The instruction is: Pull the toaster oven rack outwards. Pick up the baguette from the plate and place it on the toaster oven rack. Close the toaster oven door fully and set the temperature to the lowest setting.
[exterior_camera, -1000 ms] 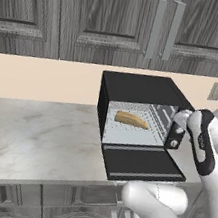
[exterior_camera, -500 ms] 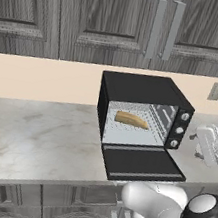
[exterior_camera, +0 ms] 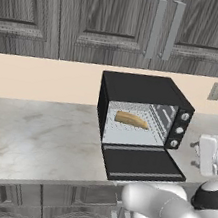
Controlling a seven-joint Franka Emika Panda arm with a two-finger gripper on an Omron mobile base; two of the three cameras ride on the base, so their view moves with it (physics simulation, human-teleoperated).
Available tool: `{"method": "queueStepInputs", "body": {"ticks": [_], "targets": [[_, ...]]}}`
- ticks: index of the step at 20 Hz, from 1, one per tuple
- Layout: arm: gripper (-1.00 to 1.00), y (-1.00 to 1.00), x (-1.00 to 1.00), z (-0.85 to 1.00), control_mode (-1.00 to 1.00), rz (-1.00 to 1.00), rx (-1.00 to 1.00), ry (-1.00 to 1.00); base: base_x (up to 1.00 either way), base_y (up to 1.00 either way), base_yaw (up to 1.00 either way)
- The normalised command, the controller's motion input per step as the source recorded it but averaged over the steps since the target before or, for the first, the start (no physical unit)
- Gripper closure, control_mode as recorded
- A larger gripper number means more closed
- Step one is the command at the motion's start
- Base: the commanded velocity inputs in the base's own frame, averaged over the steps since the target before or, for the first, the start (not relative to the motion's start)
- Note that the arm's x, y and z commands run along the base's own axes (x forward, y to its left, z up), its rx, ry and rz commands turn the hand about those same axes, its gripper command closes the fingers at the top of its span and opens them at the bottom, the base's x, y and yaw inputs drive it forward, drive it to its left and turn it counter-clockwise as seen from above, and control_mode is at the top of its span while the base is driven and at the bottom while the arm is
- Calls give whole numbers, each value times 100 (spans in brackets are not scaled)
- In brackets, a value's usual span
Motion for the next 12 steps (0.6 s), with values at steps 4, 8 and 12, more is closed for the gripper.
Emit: {"method": "queueStepInputs", "body": {"ticks": [4,8,12], "targets": [[-100,15,-5,-21,-100,8,5,-1,0,0,0],[-100,18,-26,-6,-100,6,0,-2,0,0,0],[-100,8,-36,0,-100,0,0,-4,0,0,0]]}}
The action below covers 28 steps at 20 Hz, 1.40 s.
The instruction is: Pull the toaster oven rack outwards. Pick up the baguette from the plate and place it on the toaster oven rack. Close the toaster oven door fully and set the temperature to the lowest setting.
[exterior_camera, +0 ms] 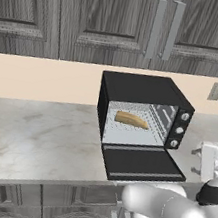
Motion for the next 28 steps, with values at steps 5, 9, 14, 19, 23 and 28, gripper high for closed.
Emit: {"method": "queueStepInputs", "body": {"ticks": [5,9,14,19,23,28], "targets": [[-100,58,-34,-7,-100,-8,-13,-12,0,0,0],[-100,60,-3,-1,-100,-14,-13,-6,0,0,0],[-100,7,0,-32,-100,-17,-2,0,0,0,0],[-100,-11,-8,-36,-100,-13,0,8,0,0,0],[-100,-6,0,-12,-100,-4,0,2,0,0,0],[-100,-17,-8,0,-100,-1,0,0,0,0,0]]}}
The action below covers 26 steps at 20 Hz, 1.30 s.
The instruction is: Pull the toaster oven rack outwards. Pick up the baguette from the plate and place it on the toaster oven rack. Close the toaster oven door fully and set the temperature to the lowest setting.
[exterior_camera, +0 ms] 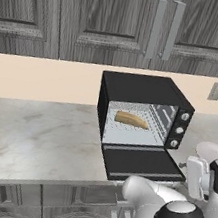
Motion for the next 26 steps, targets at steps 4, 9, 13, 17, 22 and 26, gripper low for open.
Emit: {"method": "queueStepInputs", "body": {"ticks": [4,9,13,17,22,26], "targets": [[-100,0,0,-2,-100,2,0,0,0,0,0],[-100,3,0,-1,-100,10,0,0,0,0,0],[-100,0,1,0,-100,13,0,0,0,0,0],[-100,6,11,-4,-100,10,0,0,0,0,0],[-100,22,-6,0,-100,12,0,-1,0,0,0],[-100,21,-2,0,-100,10,0,0,0,0,0]]}}
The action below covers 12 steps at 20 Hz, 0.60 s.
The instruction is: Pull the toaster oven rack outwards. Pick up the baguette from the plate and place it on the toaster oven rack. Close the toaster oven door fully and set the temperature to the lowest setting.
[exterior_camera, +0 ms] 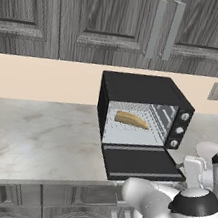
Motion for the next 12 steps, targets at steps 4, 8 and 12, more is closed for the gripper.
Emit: {"method": "queueStepInputs", "body": {"ticks": [4,8,12], "targets": [[-100,27,-12,0,-100,6,0,-1,0,0,0],[-100,13,-18,0,-100,1,0,-1,0,0,0],[-100,6,-17,-1,-100,0,0,0,0,0,0]]}}
